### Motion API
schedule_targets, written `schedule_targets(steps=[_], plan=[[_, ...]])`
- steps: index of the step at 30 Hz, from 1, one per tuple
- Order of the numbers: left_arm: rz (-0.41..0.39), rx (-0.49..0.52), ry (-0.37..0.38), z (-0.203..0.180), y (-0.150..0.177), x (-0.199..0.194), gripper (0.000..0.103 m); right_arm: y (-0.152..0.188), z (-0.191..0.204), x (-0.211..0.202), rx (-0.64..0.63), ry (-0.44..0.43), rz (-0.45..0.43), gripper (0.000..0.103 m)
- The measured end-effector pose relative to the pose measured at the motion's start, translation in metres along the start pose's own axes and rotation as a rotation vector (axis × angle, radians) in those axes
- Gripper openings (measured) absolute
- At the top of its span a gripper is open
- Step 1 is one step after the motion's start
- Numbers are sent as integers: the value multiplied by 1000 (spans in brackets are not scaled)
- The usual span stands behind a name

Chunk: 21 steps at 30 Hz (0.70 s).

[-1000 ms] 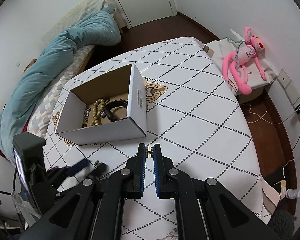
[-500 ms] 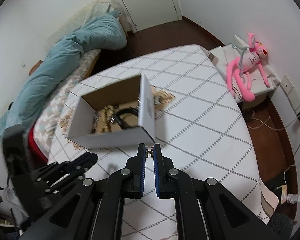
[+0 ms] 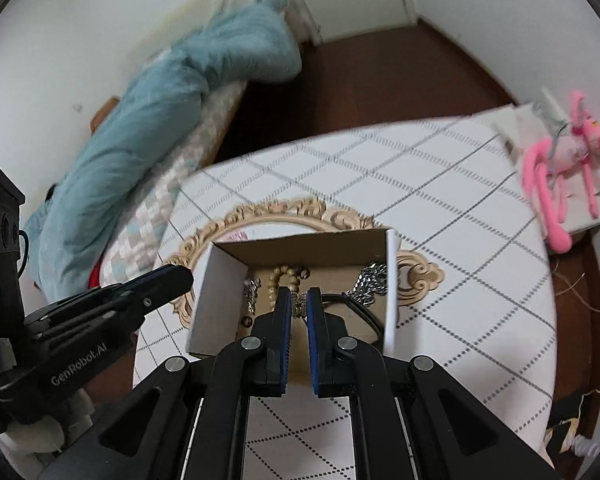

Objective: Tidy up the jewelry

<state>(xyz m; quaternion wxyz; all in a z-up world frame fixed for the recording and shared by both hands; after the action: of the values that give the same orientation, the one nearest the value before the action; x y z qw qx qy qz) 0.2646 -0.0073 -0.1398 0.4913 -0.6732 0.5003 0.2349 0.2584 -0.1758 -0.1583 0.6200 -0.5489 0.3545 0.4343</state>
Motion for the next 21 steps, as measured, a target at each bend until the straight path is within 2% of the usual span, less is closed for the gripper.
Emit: schedule_targets(steps=[3, 4, 5, 7, 8, 10, 11, 12, 14, 15, 16, 17, 19, 21], plan=[[0, -15, -42, 8, -2, 3, 11, -5, -1, 16, -17, 27, 56, 11], [-1, -20, -53, 10, -2, 3, 19, -7, -1, 18, -25, 31, 63, 18], [-1, -24, -60, 13, -3, 3, 25, -8, -2, 19, -27, 36, 61, 32], [-16, -28, -96, 16, -2, 0, 66, -8, -2, 17, -35, 56, 45, 43], [-31, -25, -117, 18, 0, -2, 73, -7, -3, 15, -36, 58, 41, 43], [-51, -24, -139, 21, 3, -4, 76, -4, -6, 12, -37, 85, 32, 44], [-51, -29, -156, 23, 5, -4, 77, -2, -6, 10, -46, 113, 19, 49], [-47, -32, -169, 25, 7, -4, 83, -2, -7, 8, -50, 135, 10, 54], [-52, -32, -194, 27, 14, -3, 90, 5, -10, 3, -66, 220, -8, 81], [-54, -29, -203, 28, 17, -2, 98, 9, -11, 1, -78, 260, -18, 87], [-53, -23, -217, 29, 21, -1, 103, 11, -12, 0, -85, 285, -23, 98], [-51, -16, -239, 29, 26, 0, 103, 16, -13, -1, -93, 327, -27, 103], [-45, -3, -280, 30, 33, 3, 103, 25, -16, -1, -101, 389, -31, 103], [-38, -8, -277, 30, 40, 5, 103, 32, -21, 0, -98, 408, -32, 103]])
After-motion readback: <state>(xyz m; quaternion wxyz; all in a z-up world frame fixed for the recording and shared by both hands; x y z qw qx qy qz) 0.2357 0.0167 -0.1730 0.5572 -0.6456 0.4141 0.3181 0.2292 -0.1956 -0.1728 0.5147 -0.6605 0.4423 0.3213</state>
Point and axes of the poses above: each gripper's, at about its wrist camera, not at the fingertips, and x roughly the way its jaws point, z to its left, y to its underside, the point moved 2 cm from there along x, roughly the way its jaws point, and after that the axes turned 15 degrees about y, right-handed, at the moved point
